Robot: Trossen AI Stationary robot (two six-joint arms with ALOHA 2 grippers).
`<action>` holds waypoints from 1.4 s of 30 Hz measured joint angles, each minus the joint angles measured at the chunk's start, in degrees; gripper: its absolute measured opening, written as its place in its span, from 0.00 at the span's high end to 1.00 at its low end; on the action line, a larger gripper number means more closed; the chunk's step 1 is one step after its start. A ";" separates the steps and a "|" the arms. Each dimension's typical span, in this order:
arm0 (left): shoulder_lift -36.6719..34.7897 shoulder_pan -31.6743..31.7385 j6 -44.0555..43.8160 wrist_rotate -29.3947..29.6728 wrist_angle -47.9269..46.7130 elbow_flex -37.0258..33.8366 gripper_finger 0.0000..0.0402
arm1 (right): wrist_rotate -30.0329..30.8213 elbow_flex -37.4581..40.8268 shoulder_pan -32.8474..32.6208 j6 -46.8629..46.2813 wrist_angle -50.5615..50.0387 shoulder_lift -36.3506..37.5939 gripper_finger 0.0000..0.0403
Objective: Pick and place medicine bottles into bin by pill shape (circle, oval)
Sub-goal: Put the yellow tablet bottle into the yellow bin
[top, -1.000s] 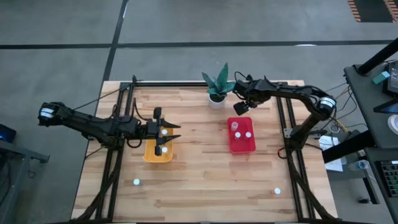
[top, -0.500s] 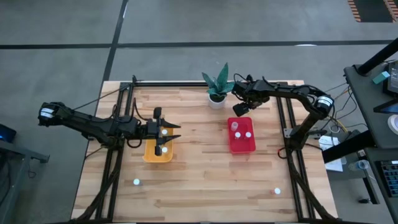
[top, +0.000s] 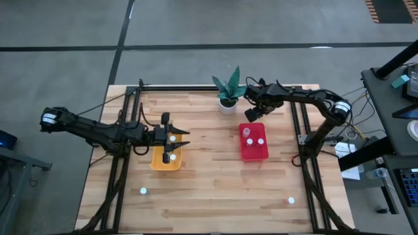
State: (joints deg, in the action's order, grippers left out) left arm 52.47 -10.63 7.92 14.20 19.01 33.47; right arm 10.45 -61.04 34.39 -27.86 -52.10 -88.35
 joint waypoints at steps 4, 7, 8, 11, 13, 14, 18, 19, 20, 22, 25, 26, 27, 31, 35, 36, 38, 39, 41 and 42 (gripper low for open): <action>0.00 -0.02 0.00 0.02 0.00 0.02 0.66 | 0.02 0.00 -0.13 0.00 -0.08 2.35 0.72; 0.00 -0.02 0.00 0.01 0.00 0.02 0.66 | 0.01 0.00 -0.28 0.00 -0.28 4.92 0.73; 0.00 -0.02 0.00 0.00 0.00 0.00 0.66 | 0.03 0.00 -0.41 0.00 -0.28 5.94 0.73; 0.00 -0.02 0.00 0.02 0.00 0.02 0.66 | 0.01 0.00 -1.18 -0.61 -0.72 8.96 0.72; 0.00 -0.02 0.00 0.00 0.00 0.01 0.66 | 0.01 -0.07 -1.99 -1.10 -1.30 11.03 0.72; 0.00 -0.02 0.00 0.01 -0.01 -0.01 0.66 | 0.02 -0.11 -2.48 -1.39 -1.55 12.08 0.73; 0.00 -0.02 0.00 0.02 -0.02 -0.04 0.66 | 0.01 -0.13 -5.51 -2.54 -1.77 16.12 0.73; 0.00 -0.02 0.00 0.02 -0.01 -0.04 0.66 | -0.01 -0.13 -6.38 -2.89 -1.77 16.98 0.73; 0.01 -0.02 0.00 0.02 0.00 -0.04 0.66 | -0.01 -0.13 -7.38 -3.56 -1.77 17.85 0.73; 0.00 -0.02 0.00 0.02 0.00 -0.04 0.66 | 0.00 -0.15 -9.45 -4.80 -1.75 19.37 0.73; 0.01 -0.02 0.00 0.02 0.00 -0.02 0.66 | 0.01 -0.15 -12.93 -6.05 -1.70 20.90 0.73; 0.04 -0.02 0.00 0.02 0.02 -0.02 0.66 | 0.03 -0.15 -14.22 -6.75 -1.69 21.20 0.73; 0.08 -0.02 0.00 0.02 0.03 -0.02 0.66 | 0.01 -0.15 -15.48 -7.25 -1.67 21.40 0.73; 0.11 -0.02 0.00 0.02 0.02 -0.02 0.66 | 0.02 -0.15 -20.46 -9.10 -1.58 21.60 0.73; 0.11 0.00 -0.02 0.02 0.04 -0.02 0.66 | 0.05 -0.15 -25.05 -11.24 -0.93 21.08 0.73; 0.11 0.00 -0.02 0.02 0.04 -0.02 0.66 | 0.05 -0.15 -26.06 -11.61 -0.58 20.80 0.73; 0.11 0.00 -0.02 0.02 0.02 -0.02 0.66 | 0.05 -0.15 -27.98 -11.93 0.79 20.32 0.73; 0.11 0.00 -0.02 0.02 0.02 -0.02 0.66 | 0.05 -0.16 -28.87 -12.06 1.64 20.10 0.73; 0.13 0.00 -0.02 0.02 0.02 -0.02 0.66 | 0.07 -0.17 -30.49 -12.20 3.01 19.83 0.72; 0.22 0.00 -0.02 0.02 0.02 -0.02 0.66 | 0.09 -0.17 -31.28 -12.21 3.97 19.62 0.72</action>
State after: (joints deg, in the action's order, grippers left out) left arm 52.69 -10.63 7.90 14.22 19.03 33.45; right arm 10.55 -61.21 3.12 -40.07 -48.13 -68.73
